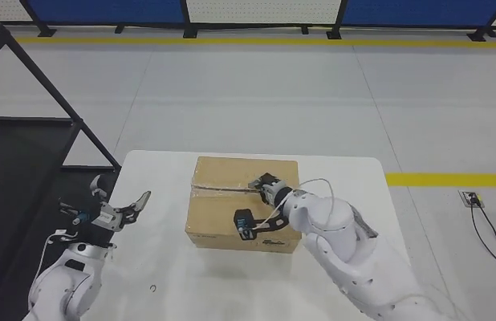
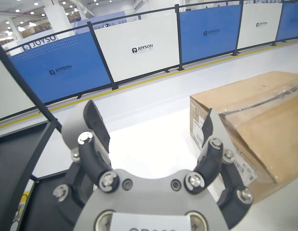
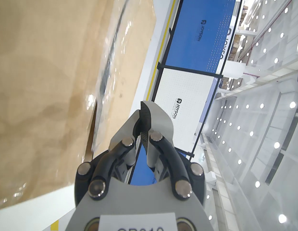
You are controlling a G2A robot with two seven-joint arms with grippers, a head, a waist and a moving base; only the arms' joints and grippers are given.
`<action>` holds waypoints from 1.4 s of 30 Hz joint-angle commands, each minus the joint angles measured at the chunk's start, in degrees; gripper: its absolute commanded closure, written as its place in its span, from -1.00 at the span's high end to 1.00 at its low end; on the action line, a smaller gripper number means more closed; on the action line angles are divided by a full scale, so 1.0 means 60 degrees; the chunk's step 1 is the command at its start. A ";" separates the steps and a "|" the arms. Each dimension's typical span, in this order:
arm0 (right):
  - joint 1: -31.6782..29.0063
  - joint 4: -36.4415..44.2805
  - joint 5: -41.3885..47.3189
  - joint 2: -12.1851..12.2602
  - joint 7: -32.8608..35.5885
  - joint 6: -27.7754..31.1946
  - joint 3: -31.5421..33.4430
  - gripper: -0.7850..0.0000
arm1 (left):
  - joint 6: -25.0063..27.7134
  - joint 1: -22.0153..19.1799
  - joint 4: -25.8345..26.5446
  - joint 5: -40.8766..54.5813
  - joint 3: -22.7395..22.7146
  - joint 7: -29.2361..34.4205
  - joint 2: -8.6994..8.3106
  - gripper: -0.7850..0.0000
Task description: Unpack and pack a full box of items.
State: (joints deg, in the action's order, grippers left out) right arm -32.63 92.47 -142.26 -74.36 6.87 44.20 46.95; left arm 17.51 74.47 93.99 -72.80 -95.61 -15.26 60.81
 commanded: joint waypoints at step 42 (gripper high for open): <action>0.0896 -0.1254 0.3885 -0.2116 0.2789 -0.0622 0.0042 -1.00 | 0.1016 0.0822 -0.0015 0.0217 -0.0686 -0.0511 -0.0004 1.00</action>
State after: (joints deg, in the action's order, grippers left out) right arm -26.46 83.20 -120.39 -87.07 22.61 40.43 46.40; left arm 23.64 79.36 93.96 -71.49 -99.77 -18.22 60.77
